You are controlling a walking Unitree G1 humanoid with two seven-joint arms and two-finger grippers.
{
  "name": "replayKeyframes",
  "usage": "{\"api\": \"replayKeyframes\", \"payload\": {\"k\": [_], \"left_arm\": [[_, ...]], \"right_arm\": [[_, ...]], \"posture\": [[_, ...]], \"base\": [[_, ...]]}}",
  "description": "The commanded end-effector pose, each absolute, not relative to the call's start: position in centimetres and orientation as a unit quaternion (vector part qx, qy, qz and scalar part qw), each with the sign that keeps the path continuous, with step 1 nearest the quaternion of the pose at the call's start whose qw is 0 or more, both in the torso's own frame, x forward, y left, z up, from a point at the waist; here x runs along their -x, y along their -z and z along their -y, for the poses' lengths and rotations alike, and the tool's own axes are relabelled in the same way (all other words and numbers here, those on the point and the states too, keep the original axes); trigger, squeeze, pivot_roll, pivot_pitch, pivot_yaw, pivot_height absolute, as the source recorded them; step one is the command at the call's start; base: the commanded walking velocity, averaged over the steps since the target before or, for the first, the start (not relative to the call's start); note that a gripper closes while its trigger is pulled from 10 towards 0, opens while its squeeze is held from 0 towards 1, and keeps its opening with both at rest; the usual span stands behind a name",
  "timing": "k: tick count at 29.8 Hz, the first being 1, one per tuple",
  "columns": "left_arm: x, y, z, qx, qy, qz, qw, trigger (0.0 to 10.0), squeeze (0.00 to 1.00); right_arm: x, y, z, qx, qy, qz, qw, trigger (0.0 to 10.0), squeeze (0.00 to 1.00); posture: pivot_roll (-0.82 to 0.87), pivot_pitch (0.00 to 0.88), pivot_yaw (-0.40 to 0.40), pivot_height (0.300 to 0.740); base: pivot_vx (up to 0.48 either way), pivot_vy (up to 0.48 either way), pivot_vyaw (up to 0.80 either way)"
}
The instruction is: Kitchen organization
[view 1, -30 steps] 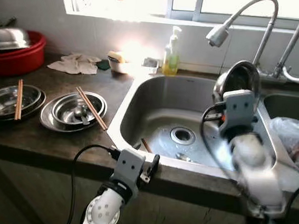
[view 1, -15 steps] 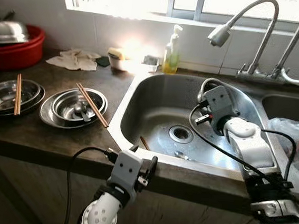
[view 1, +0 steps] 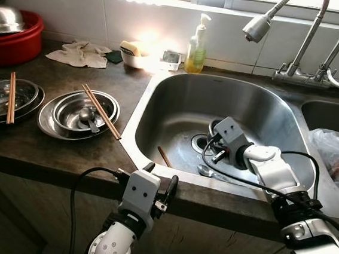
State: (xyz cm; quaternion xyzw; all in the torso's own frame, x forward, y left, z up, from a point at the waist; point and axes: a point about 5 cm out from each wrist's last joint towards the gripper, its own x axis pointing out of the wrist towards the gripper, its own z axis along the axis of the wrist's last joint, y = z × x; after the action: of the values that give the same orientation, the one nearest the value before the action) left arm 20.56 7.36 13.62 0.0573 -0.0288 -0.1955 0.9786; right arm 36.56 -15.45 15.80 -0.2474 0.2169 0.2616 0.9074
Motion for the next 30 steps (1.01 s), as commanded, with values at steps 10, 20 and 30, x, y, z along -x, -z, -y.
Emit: {"api": "replayKeyframes", "payload": {"k": [10,20,30], "left_arm": [[-20.8,-12.3,-7.5,-0.071,0.190,-0.010,0.979,10.0,0.00],[-21.7,-12.0,-7.7,-0.078,0.189,-0.006,0.979,10.0,0.00],[-21.9,-11.9,-8.3,-0.075,0.185,0.006,0.980,10.0,0.00]], "right_arm": [[-36.4,-16.8,15.9,0.232,-0.238,-0.185,0.925,10.0,1.00],[-33.9,-19.9,14.8,0.155,-0.184,-0.033,0.970,10.0,0.00],[-28.5,-20.2,14.9,0.059,-0.119,0.066,0.989,10.0,0.00]], "posture": [[0.11,0.094,-0.055,0.740],[0.11,0.049,-0.042,0.740],[0.08,0.011,-0.024,0.740]], "base": [[0.000,0.000,0.00],[0.000,0.000,0.00],[0.000,0.000,0.00]]}}
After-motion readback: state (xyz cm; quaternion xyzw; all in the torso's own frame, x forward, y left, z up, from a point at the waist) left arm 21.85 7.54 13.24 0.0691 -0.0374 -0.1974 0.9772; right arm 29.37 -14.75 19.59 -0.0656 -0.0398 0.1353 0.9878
